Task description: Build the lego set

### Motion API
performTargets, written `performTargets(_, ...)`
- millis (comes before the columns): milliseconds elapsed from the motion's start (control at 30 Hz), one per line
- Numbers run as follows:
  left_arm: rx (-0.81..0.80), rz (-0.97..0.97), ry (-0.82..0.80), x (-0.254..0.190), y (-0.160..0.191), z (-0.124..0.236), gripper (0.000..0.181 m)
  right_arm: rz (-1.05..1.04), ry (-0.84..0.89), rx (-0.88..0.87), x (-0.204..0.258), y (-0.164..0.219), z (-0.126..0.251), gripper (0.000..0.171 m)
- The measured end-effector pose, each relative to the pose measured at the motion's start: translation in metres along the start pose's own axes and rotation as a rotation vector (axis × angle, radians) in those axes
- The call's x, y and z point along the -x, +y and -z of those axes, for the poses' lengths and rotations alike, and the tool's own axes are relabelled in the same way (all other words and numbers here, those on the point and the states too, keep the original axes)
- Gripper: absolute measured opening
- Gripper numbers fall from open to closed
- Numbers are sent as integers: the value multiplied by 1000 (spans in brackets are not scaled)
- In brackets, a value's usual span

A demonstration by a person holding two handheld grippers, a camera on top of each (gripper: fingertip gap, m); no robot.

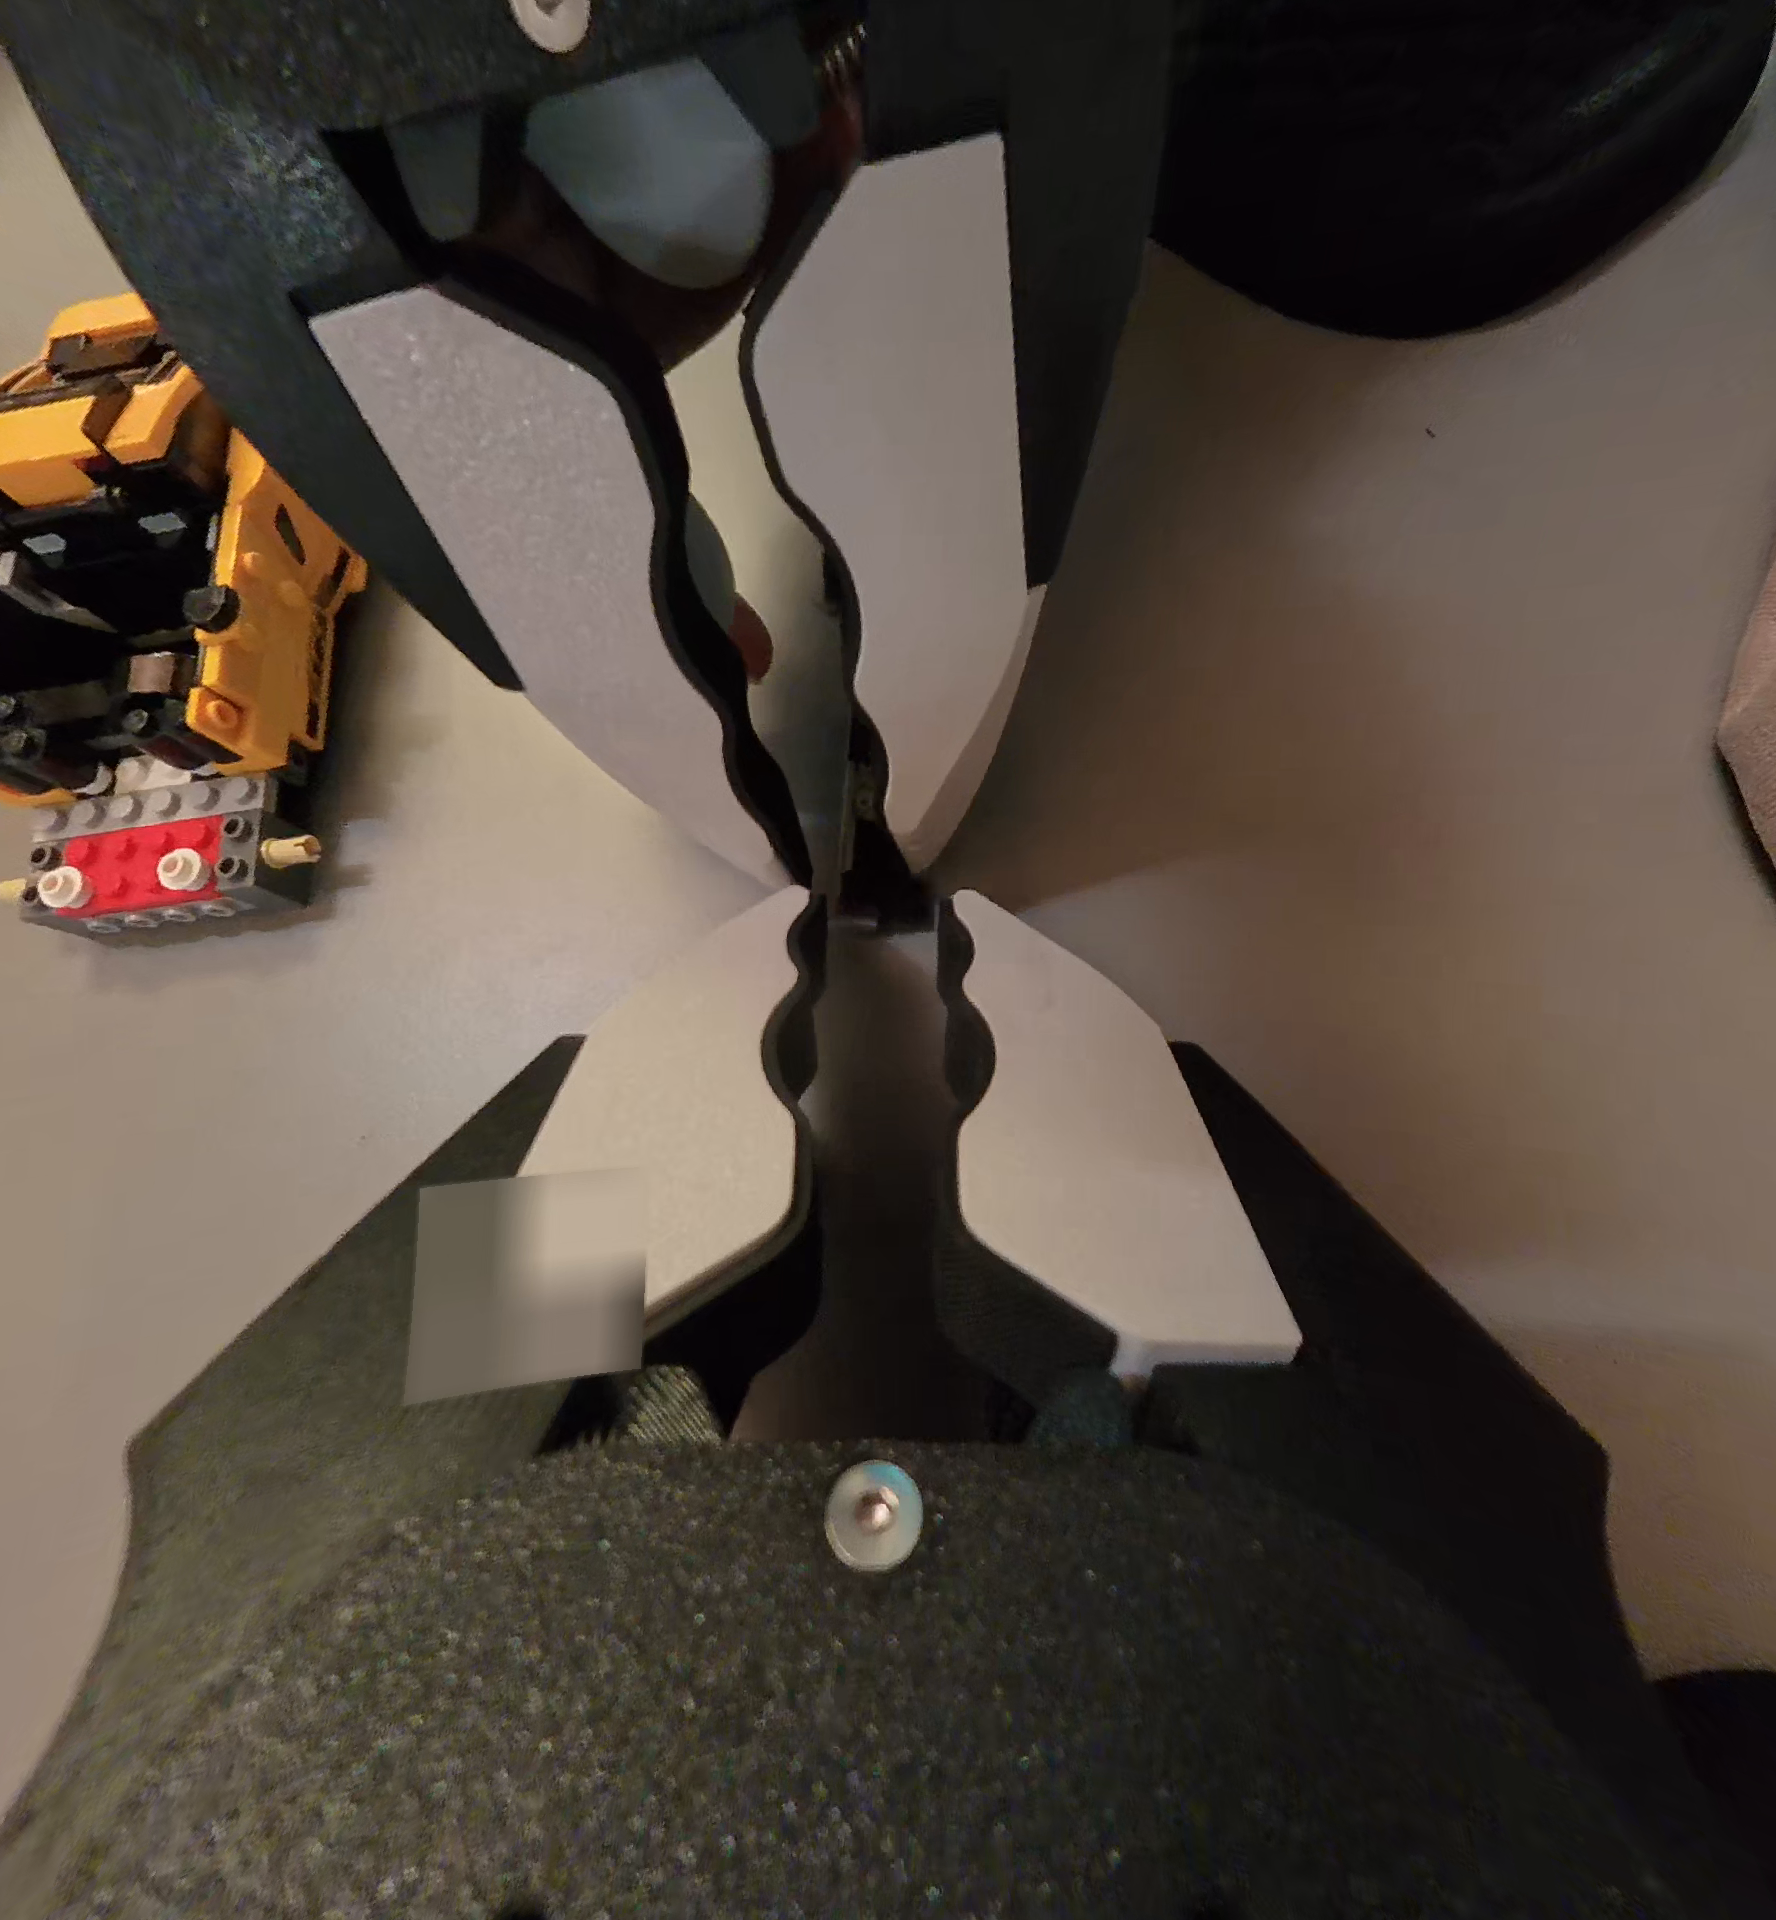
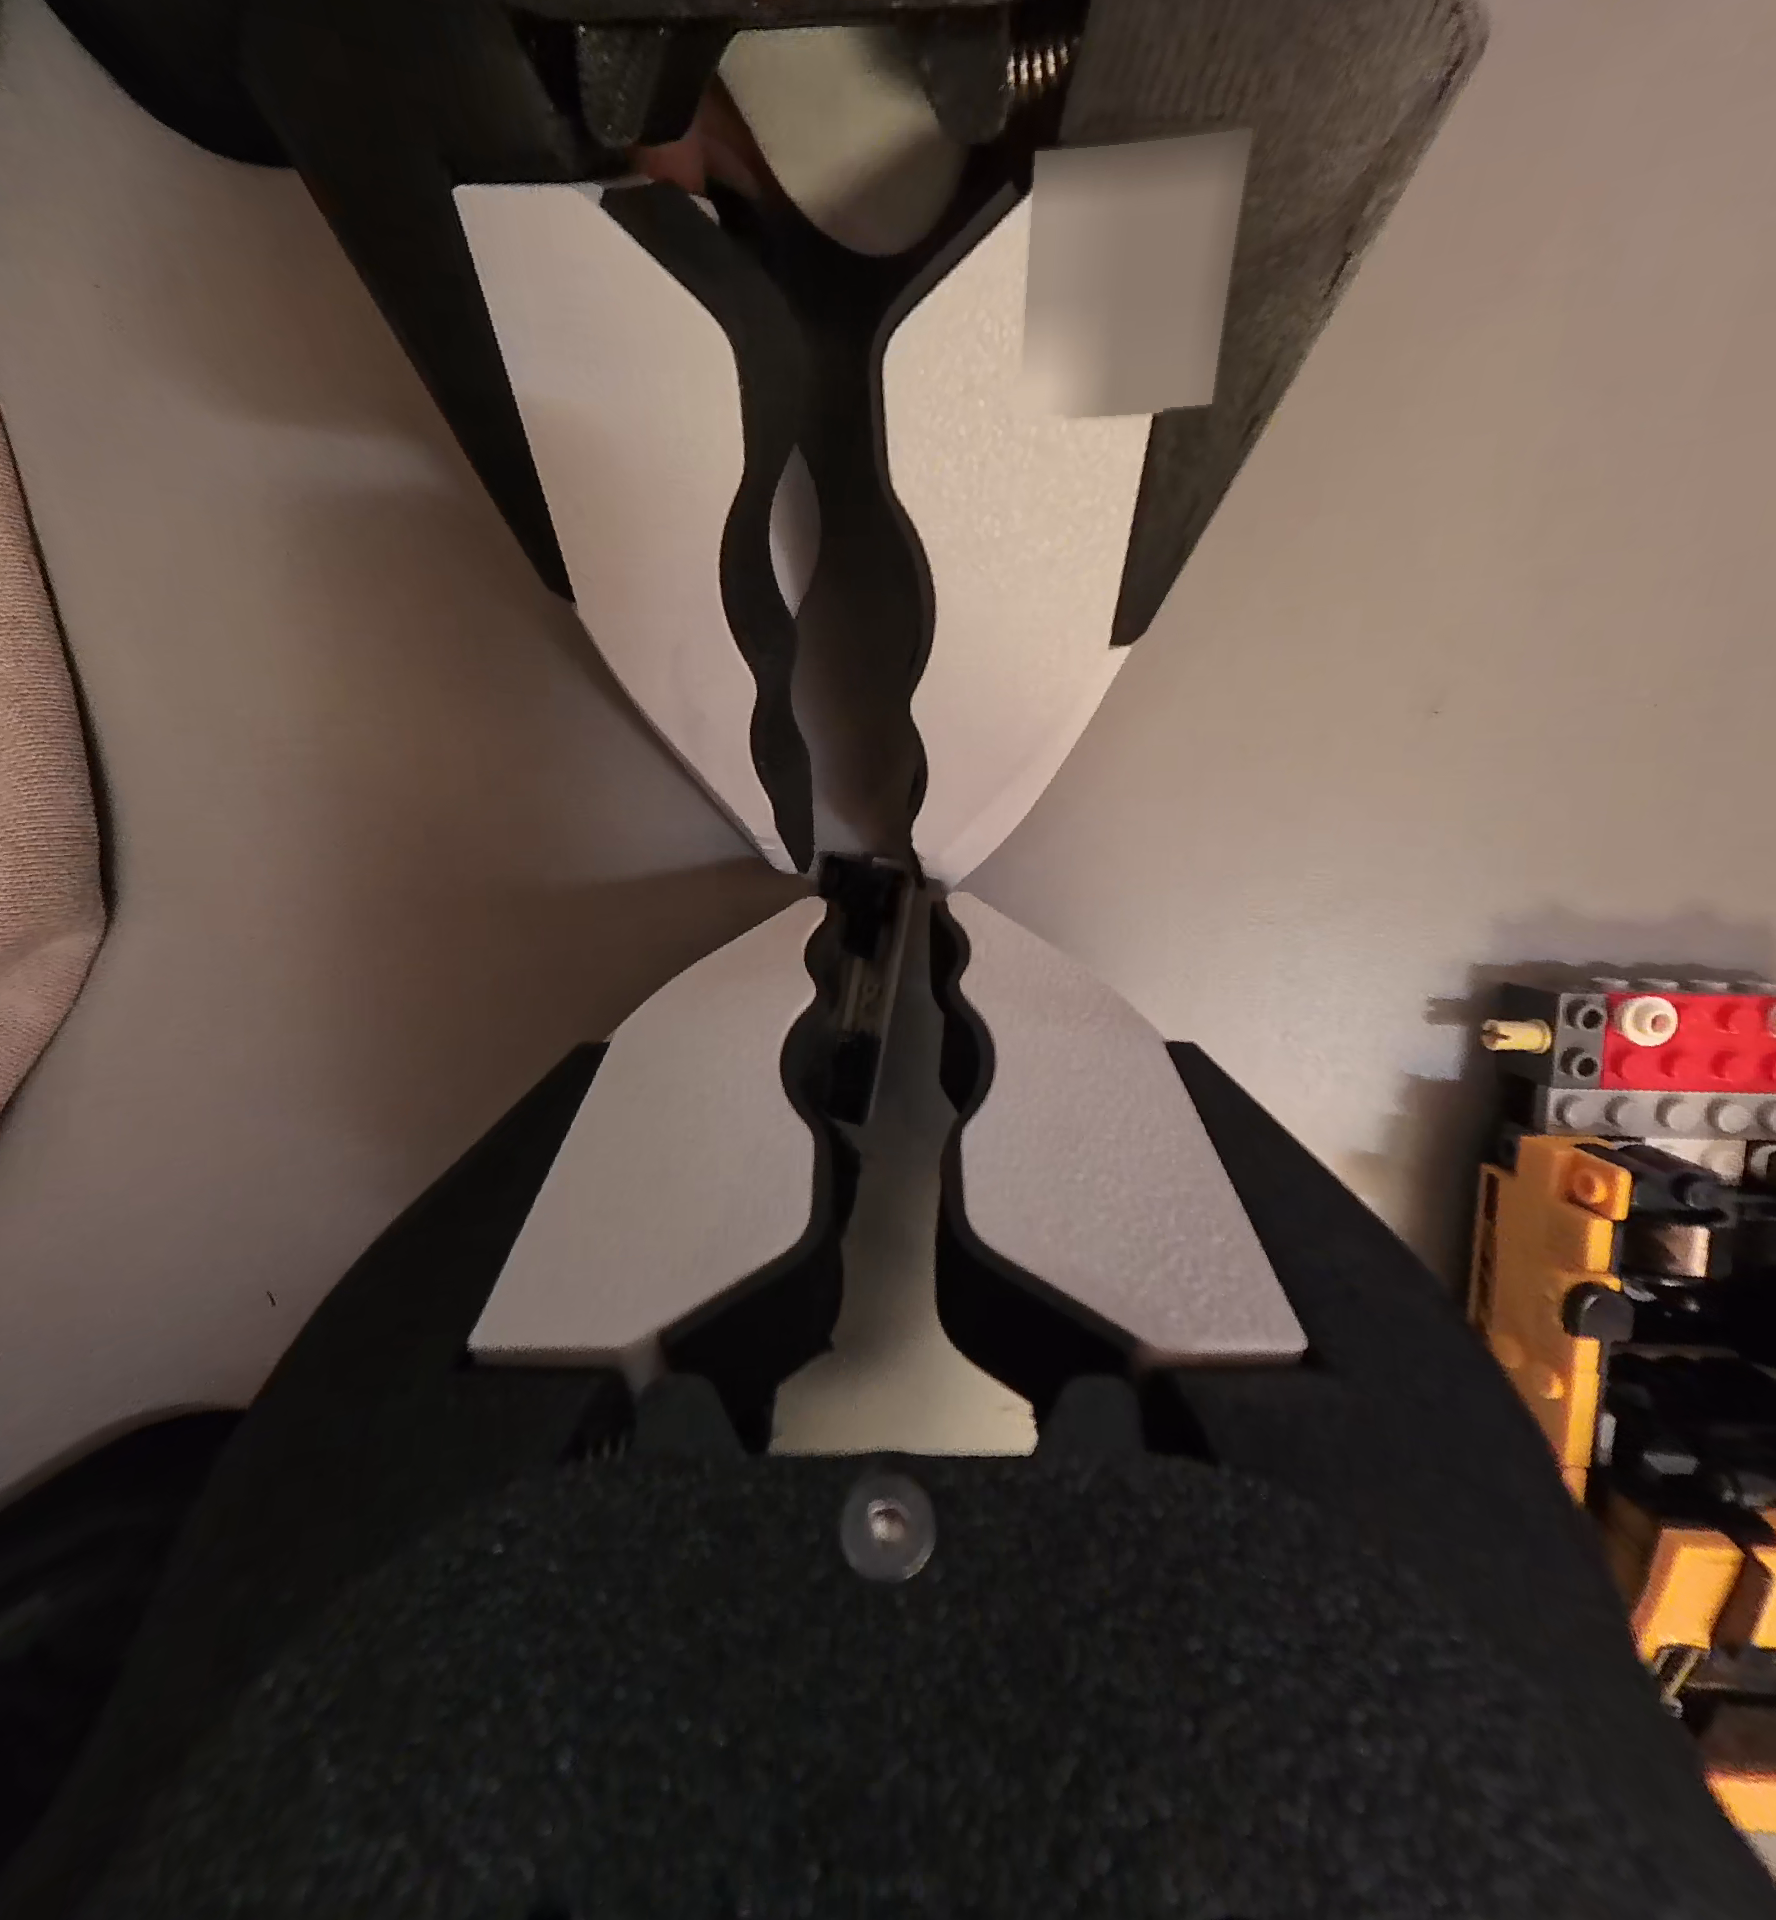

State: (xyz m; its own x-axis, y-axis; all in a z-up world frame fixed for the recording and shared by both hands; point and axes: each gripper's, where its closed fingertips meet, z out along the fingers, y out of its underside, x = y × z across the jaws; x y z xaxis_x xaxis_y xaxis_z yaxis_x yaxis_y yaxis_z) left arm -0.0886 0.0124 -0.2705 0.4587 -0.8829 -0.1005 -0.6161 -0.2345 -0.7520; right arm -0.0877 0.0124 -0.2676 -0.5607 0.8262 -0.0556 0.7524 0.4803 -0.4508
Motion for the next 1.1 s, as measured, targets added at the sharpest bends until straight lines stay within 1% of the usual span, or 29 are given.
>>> performTargets(300, 1, -1, -2, 1, 0, 1, 19, -24, -3, -26, -3, -3, -2, 15)
performTargets(733, -4, -41, -28, 3, 0, 1, 21, -25, -13, -49, -7, -5, 0, 19)
performTargets(833, -4, -40, -27, 3, 0, 1, 21, -37, -26, -54, -6, -2, 6, 20)
performTargets(967, -2, -40, -27, 2, 0, 1, 20, -80, -55, -55, -1, 1, 5, 19)
performTargets(1100, -1, -32, -26, 3, 0, 1, 20, -93, -47, -44, 0, 6, 1, 19)
